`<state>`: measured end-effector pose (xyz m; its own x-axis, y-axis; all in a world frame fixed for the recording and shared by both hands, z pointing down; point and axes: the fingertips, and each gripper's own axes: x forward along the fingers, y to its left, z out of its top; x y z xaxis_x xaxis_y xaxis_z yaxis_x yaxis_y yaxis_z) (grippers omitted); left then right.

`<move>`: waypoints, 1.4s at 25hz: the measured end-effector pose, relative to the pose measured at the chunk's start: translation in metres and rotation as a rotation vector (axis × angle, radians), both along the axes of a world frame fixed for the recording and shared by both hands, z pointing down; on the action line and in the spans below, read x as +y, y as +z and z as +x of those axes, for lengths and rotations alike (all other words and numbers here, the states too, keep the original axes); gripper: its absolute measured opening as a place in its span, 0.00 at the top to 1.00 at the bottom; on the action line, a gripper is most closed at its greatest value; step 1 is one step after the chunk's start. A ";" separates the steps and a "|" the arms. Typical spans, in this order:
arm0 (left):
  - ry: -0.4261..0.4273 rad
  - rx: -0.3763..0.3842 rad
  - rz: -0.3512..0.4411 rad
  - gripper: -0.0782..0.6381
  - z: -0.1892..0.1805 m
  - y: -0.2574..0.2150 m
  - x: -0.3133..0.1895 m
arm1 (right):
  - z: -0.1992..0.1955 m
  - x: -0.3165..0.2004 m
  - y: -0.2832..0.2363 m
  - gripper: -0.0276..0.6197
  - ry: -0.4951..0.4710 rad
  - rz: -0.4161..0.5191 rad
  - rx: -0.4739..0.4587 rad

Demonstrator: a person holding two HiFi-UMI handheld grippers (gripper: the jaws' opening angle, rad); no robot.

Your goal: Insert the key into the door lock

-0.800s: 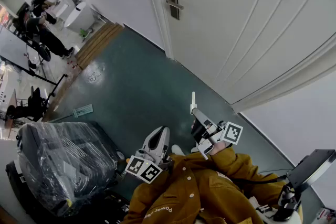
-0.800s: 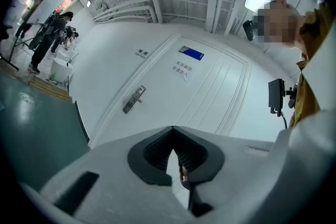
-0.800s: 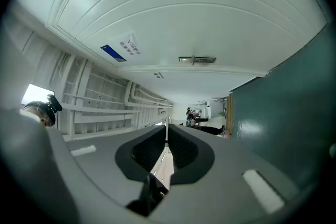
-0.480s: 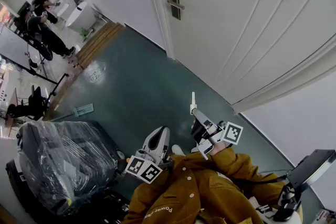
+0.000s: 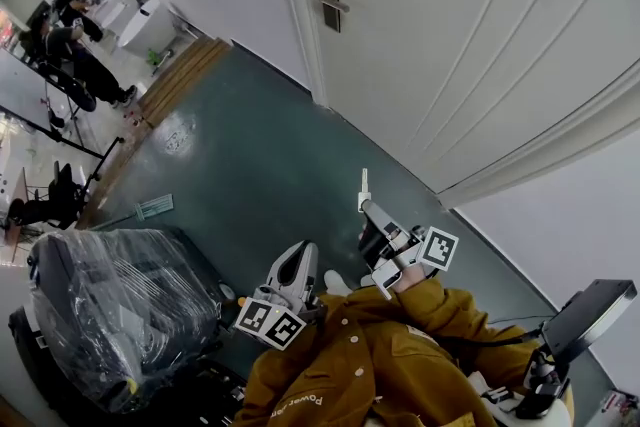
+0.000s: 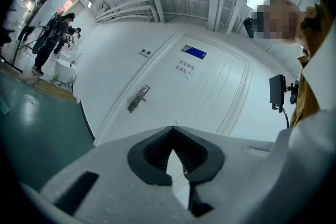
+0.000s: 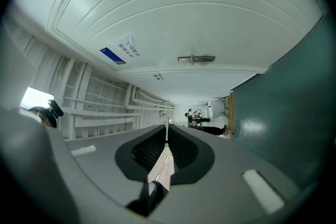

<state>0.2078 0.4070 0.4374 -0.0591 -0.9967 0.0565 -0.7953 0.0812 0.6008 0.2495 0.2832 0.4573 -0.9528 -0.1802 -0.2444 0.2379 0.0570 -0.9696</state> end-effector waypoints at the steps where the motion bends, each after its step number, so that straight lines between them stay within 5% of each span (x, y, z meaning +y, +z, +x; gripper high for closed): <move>1: -0.007 -0.026 -0.015 0.89 -0.003 0.000 0.004 | -0.002 0.003 0.001 0.91 0.001 -0.005 0.013; 5: -0.026 -0.156 -0.065 0.89 -0.019 0.003 0.012 | -0.015 0.018 0.007 0.91 -0.005 -0.003 0.054; 12: -0.026 -0.165 -0.075 0.89 -0.054 0.011 0.019 | -0.037 0.034 0.016 0.91 0.005 -0.036 0.053; 20: -0.018 -0.165 -0.085 0.89 -0.096 0.021 -0.017 | -0.066 -0.023 0.026 0.91 0.036 -0.045 0.056; 28: -0.014 -0.194 -0.087 0.89 -0.174 0.014 -0.136 | -0.136 -0.135 0.032 0.91 0.019 -0.044 0.049; 35: -0.007 -0.179 -0.070 0.89 -0.184 0.013 -0.171 | -0.156 -0.160 0.029 0.91 0.005 -0.042 0.044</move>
<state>0.0239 0.2363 0.4507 -0.0809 -0.9902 0.1140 -0.8883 0.1235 0.4423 0.0938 0.1232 0.4859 -0.9616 -0.1938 -0.1943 0.1947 0.0172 -0.9807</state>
